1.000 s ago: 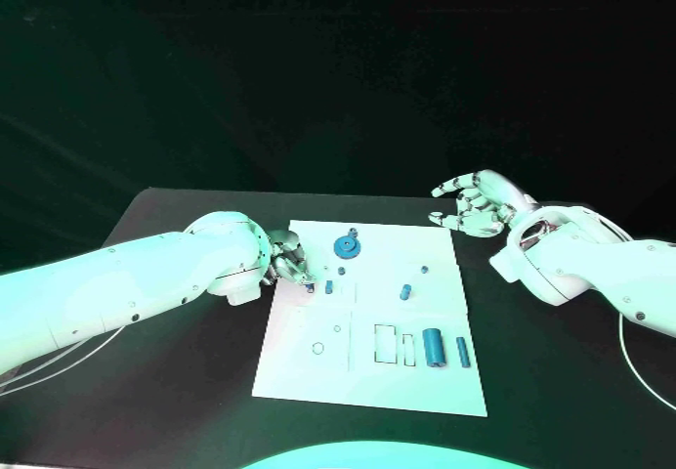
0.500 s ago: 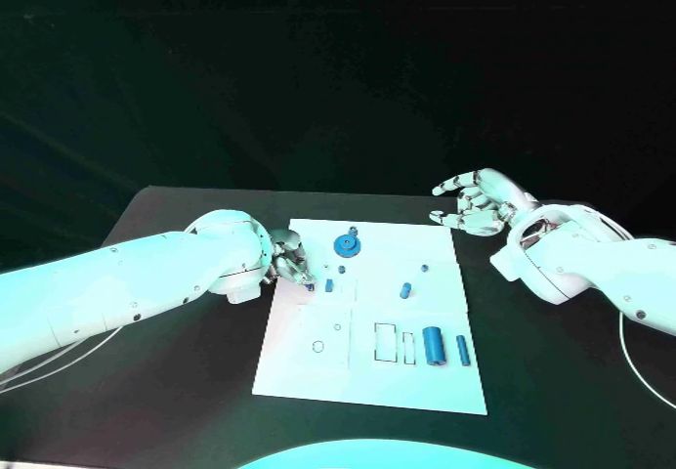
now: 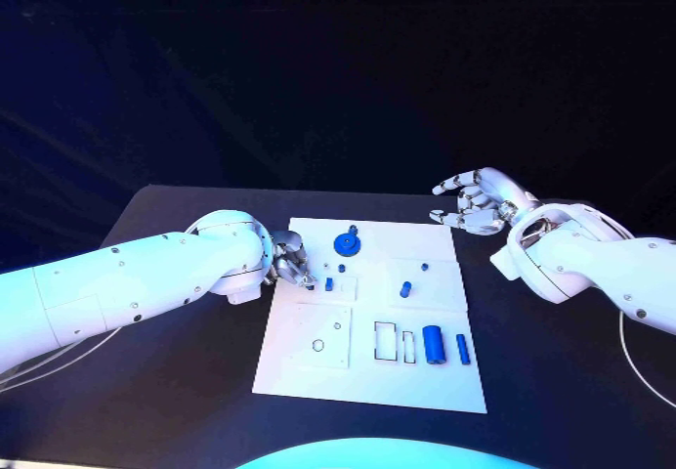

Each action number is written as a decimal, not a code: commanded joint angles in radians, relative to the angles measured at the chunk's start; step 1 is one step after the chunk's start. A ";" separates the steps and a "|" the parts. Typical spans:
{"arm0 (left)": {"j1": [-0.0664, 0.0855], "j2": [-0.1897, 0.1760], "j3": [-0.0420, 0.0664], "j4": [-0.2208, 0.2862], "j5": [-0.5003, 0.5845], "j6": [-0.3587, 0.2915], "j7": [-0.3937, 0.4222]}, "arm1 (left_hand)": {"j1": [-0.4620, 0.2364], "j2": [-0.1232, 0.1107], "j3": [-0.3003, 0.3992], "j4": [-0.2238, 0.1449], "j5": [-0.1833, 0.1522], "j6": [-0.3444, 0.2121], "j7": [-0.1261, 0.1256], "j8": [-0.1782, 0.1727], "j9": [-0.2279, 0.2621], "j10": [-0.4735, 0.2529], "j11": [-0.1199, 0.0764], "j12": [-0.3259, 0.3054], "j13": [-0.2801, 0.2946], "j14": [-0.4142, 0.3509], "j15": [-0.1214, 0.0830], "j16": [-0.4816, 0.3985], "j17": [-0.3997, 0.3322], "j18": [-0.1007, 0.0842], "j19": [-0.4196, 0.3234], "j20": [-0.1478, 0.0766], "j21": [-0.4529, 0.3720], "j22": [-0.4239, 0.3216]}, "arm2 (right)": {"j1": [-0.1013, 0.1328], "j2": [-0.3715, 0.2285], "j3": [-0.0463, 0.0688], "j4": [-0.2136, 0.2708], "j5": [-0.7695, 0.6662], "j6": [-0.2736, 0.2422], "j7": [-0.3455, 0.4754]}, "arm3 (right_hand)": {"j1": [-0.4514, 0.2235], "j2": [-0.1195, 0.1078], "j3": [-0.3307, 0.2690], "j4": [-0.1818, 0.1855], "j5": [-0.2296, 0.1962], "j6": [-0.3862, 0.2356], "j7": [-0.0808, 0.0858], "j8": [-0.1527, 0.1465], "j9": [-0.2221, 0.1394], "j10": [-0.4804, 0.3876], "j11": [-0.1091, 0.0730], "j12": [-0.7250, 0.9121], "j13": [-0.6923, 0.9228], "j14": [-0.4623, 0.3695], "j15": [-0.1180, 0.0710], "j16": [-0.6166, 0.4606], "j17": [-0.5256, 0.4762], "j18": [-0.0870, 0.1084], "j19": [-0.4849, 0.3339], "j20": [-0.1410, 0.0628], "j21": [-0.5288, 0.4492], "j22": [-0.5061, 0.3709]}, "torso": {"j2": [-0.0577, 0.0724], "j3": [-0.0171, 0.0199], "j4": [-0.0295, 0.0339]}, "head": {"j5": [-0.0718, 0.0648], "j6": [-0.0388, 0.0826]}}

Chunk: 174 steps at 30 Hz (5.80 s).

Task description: Assemble the parts on the task board

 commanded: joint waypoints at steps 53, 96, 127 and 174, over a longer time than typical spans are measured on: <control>-0.003 0.027 -0.006 -0.044 0.018 0.029 -0.022 | -0.174 -0.047 -0.125 -0.001 -0.011 0.048 -0.020 -0.013 0.001 0.011 -0.008 0.010 0.008 0.073 -0.015 -0.001 0.132 -0.016 0.007 -0.004 -0.002 -0.003 | -0.001 -0.004 0.000 0.003 -0.007 0.010 0.004 | -0.019 -0.007 0.019 -0.002 0.000 0.006 0.003 0.005 -0.005 -0.003 -0.004 0.002 -0.005 0.058 -0.008 -0.007 0.064 0.016 -0.001 -0.006 -0.010 -0.002 | 0.000 0.0009 -0.0001 | -0.005 -0.006; 0.004 -0.004 0.036 -0.033 0.157 -0.246 0.359 | -0.102 0.009 -0.269 0.001 -0.047 -0.151 0.088 -0.158 -0.091 -0.351 0.092 -0.254 -0.374 -0.105 0.071 -0.213 -0.262 0.072 -0.309 0.067 -0.326 -0.500 | -0.001 -0.003 0.000 0.004 -0.007 0.007 0.009 | -0.021 -0.009 0.022 -0.002 0.000 0.004 0.003 0.004 -0.006 -0.005 -0.003 0.001 -0.007 0.057 -0.007 -0.009 0.061 0.017 -0.002 -0.006 -0.014 -0.004 | 0.001 -0.0001 0.0005 | -0.012 0.002; -0.003 0.147 -0.044 -0.185 -0.336 -0.216 0.480 | 0.258 -0.089 -0.243 -0.016 -0.049 -0.156 0.111 -0.226 -0.334 -0.511 0.134 -0.535 -0.690 -0.279 0.106 -0.311 -0.546 0.075 -0.325 0.105 -0.436 -0.573 | -0.004 -0.001 0.000 0.005 -0.006 0.003 0.018 | -0.022 -0.009 0.027 -0.002 0.004 0.007 0.002 0.006 -0.006 -0.007 -0.004 -0.001 -0.010 0.057 -0.008 -0.010 0.060 0.017 -0.003 -0.006 -0.016 -0.005 | 0.002 0.0005 -0.0018 | -0.022 0.009; -0.009 0.186 -0.047 -0.222 -0.312 -0.147 0.457 | 0.264 -0.096 -0.130 -0.037 -0.058 -0.050 0.087 -0.268 -0.417 -0.399 0.109 -0.587 -0.771 -0.181 0.089 -0.172 -0.404 0.076 -0.326 0.088 -0.341 -0.506 | -0.004 0.002 0.000 0.004 -0.004 -0.004 0.022 | -0.040 0.000 0.042 0.001 0.008 0.012 0.002 0.009 -0.008 -0.003 -0.004 0.003 -0.009 0.057 -0.008 -0.010 0.061 0.017 -0.002 -0.006 -0.016 -0.003 | 0.001 0.0008 -0.0002 | -0.028 0.003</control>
